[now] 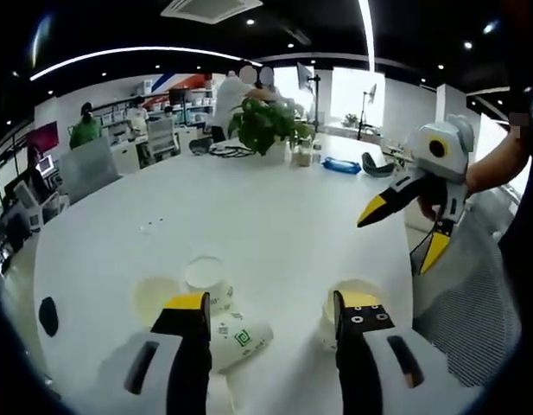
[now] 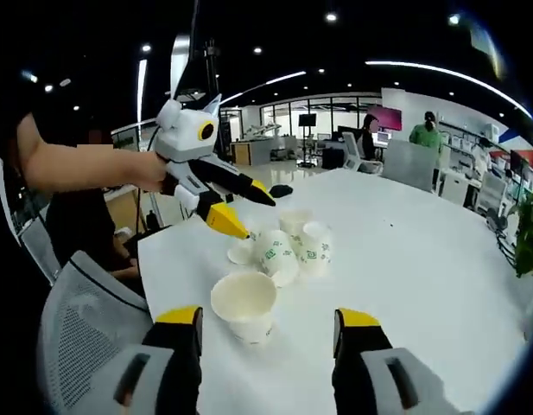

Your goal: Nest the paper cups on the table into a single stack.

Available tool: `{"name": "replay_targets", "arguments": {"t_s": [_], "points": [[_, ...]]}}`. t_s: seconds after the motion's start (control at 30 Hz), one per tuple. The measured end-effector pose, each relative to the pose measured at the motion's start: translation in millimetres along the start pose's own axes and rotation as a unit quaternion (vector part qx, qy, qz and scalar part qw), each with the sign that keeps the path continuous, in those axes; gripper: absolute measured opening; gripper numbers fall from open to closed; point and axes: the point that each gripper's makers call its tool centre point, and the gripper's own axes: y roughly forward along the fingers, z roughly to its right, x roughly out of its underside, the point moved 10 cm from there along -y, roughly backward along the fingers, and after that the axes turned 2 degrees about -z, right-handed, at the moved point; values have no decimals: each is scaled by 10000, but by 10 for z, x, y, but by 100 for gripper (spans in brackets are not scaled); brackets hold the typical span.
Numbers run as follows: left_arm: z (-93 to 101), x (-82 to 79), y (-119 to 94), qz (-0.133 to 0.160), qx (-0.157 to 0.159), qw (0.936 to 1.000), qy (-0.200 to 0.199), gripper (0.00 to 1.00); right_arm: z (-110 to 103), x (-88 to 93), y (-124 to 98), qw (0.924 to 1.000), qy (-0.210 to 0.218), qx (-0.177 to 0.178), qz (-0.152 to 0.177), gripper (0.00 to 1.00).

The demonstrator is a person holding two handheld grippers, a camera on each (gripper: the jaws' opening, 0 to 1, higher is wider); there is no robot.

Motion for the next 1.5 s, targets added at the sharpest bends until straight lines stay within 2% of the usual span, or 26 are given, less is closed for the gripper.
{"name": "replay_targets", "arguments": {"t_s": [0.1,0.27,0.4,0.5,0.6,0.8,0.93,1.23,1.33,1.5], "points": [[-58,0,39,-60,-78,10000,1,55,24,39,-47,9999,78,66,38,63],[-277,3,113,-45,-236,9995,-182,50,56,88,-129,9993,245,209,170,68],[-354,-10,154,-37,-370,9989,-291,49,82,153,-176,9988,336,296,202,70],[-425,1,187,-132,-483,9982,-320,47,51,192,-217,9983,401,346,251,73],[-580,53,237,-231,-608,9974,-303,45,38,228,-243,9981,376,398,274,77],[-665,90,300,-462,-776,9950,-437,39,38,274,-286,9975,301,544,326,84],[-682,130,360,-624,-823,9934,-493,35,37,304,-321,9965,357,618,426,88],[-820,184,462,-847,-884,9913,-483,25,39,419,-368,9960,431,712,338,88],[-811,190,471,-960,-738,9913,-513,19,30,453,-370,9959,458,728,282,88],[-823,208,548,-1057,-662,9916,-343,16,7,486,-370,9954,529,755,247,87]]}}
